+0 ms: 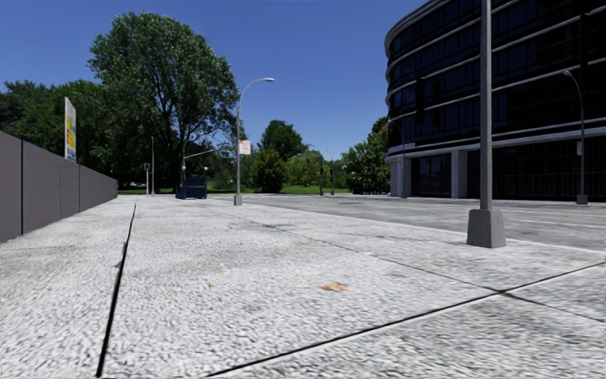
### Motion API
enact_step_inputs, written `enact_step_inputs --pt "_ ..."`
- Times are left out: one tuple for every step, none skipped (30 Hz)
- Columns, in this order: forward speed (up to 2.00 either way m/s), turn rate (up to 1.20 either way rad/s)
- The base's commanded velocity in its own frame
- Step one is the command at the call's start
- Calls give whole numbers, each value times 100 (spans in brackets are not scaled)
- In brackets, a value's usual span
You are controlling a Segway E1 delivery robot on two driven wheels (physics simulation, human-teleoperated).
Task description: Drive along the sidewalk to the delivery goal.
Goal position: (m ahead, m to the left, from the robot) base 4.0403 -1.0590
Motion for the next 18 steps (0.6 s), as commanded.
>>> enact_step_inputs --pt "148 0" --pt "144 -18" --pt "143 -61" --pt "143 -79" --pt "143 -102" --pt "143 -110" --pt "143 -112" --pt "143 -113" --pt "143 -113" --pt "143 -113" --pt "143 -64" --pt "143 -11" --pt "143 -2" --pt "143 0" --pt "143 0" --pt "143 0" --pt "143 0" --pt "143 0"
